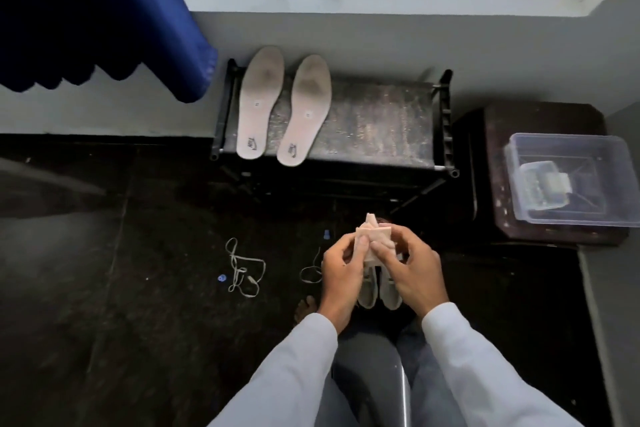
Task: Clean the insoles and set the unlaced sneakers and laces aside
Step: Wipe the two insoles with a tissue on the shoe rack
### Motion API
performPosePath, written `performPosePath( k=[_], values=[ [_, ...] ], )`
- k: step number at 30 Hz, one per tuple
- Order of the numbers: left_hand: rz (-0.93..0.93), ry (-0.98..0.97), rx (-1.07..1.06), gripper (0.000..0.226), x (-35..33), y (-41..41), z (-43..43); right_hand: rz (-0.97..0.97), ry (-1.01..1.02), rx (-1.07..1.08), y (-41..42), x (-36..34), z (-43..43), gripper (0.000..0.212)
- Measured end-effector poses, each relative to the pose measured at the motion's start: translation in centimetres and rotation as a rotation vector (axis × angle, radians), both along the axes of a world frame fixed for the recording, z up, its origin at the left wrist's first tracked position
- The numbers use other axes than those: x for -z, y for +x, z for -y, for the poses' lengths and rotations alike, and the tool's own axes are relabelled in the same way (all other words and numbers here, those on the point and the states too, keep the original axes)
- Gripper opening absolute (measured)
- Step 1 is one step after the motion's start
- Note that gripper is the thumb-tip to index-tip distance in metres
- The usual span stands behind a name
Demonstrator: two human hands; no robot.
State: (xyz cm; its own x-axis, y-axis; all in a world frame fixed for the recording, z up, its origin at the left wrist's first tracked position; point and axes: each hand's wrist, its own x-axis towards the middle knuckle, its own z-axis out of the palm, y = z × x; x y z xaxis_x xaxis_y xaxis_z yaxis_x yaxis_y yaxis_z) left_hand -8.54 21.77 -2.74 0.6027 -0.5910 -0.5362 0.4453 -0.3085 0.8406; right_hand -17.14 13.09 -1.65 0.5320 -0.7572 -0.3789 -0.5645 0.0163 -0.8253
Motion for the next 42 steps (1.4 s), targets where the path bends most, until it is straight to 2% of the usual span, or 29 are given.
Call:
performPosePath(
  k=[3,6,12,16,20,24,28,34,38,42],
  values=[
    [-0.094,-0.012,-0.041,0.023,-0.3,1.9,-2.5,-0.014,0.033,0.015,1.8,0.6,-2.3,0.034],
    [-0.139,0.001,-0.038,0.025,-0.4,2.9,-3.8,-0.02,0.077,0.001,3.1,1.0,-3.7,0.022],
    [-0.083,0.036,-0.072,0.017,-1.2,3.6,-4.1,0.038,0.109,0.044,3.8,0.1,-4.0,0.011],
    [-0.051,0.031,-0.084,0.023,-1.6,4.7,-4.0,0.077,0.092,0.096,4.0,-0.1,-3.0,0.011],
    [0.018,0.112,-0.228,0.018,-0.1,7.9,-2.7,0.102,0.083,0.165,4.5,-0.7,-1.7,0.012],
    [-0.006,0.213,-0.368,0.012,2.7,13.0,-0.1,0.103,0.085,0.182,5.9,-1.1,-0.8,0.012],
    [-0.094,0.289,-0.454,0.024,6.0,17.3,3.0,0.087,0.104,0.196,8.5,-0.8,0.1,0.009],
    [-0.239,0.355,-0.356,0.031,9.4,21.0,6.2,0.003,0.114,0.297,13.0,0.3,1.9,0.009],
    [-0.287,0.37,-0.195,0.025,9.8,22.7,6.2,-0.052,0.147,0.345,15.8,0.5,2.7,0.009],
    [-0.328,0.38,-0.136,0.025,9.5,24.3,6.8,-0.073,0.137,0.368,18.3,0.2,3.9,0.01]
  ],
)
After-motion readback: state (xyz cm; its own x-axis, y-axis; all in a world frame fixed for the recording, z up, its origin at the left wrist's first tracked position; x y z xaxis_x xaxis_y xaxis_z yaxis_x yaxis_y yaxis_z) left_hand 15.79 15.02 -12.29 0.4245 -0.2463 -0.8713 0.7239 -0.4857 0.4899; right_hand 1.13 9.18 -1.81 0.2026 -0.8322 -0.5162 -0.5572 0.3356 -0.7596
